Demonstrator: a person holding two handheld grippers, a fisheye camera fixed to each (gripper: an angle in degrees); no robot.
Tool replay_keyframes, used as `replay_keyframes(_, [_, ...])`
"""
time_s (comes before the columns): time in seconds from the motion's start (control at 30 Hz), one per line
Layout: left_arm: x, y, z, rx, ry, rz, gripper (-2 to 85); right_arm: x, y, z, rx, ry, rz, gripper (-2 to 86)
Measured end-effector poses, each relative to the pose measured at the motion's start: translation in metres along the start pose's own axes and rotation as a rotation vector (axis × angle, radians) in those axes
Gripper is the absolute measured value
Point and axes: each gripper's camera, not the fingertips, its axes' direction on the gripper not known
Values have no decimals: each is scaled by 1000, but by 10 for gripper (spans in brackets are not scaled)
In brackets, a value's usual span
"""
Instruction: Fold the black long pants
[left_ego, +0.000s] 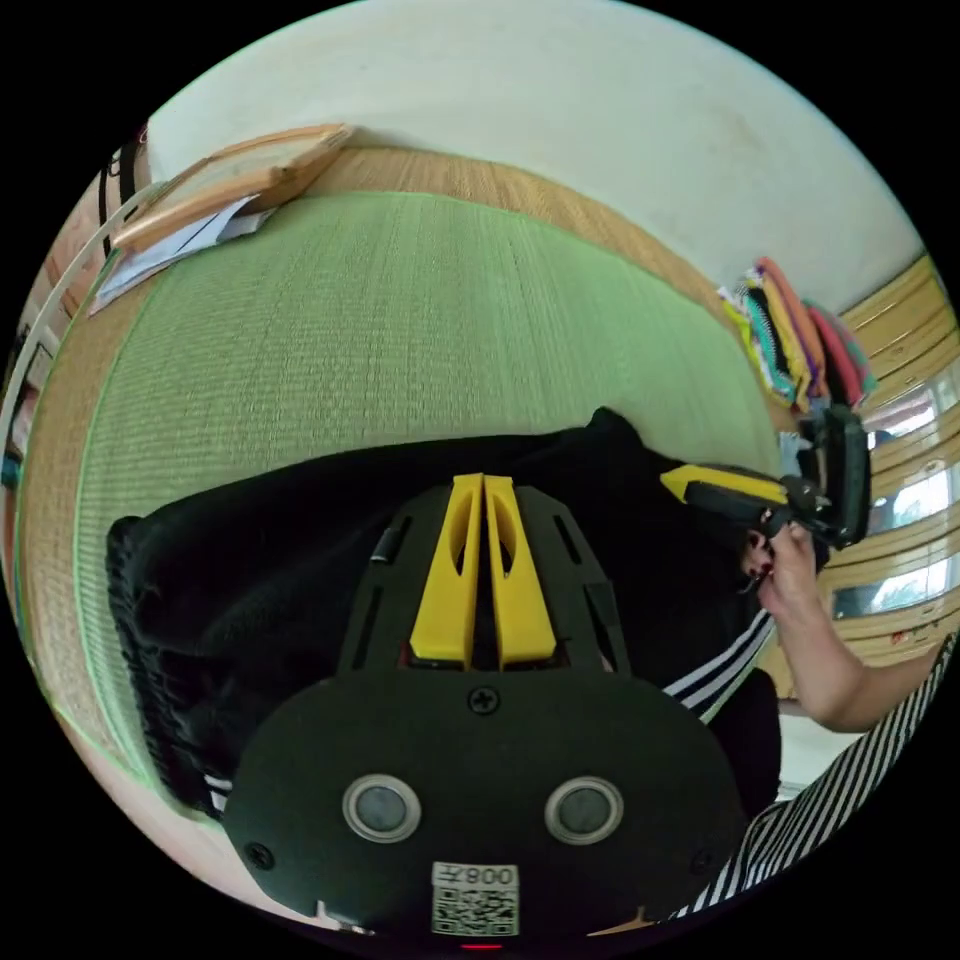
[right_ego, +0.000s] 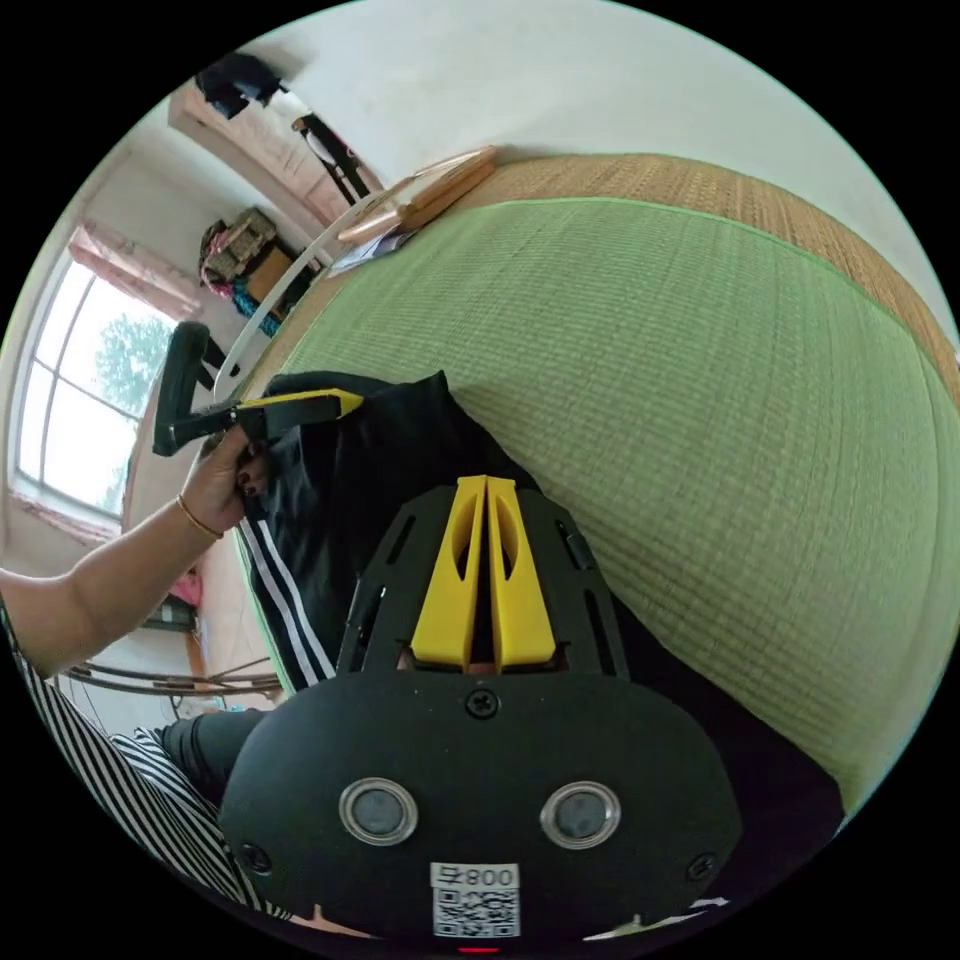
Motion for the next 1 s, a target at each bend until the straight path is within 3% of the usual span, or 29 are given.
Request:
replay_keyframes(0.07, [2,4,-10,14,79,-59,1,9,11,0,20,-54,24,0])
replay_keyframes(0.23, [44,8,-33,72,147,21,1,3,42,-22,120,-83,-8,0])
replay_keyframes(0.4, [93,-2,-38,42,153,122,1,19,99,-31,137,40,80,0])
replay_keyframes(0.47, [107,-6,-34,-14,102,130,1,38,116,-11,57,102,131,0])
replay_keyframes(0.8, [178,3,-91,31,260,150,2,53,215,-45,161,12,184,1])
replay_keyframes(1.0, [243,7,-83,-144,294,223,2,76,323,-31,66,42,317,2])
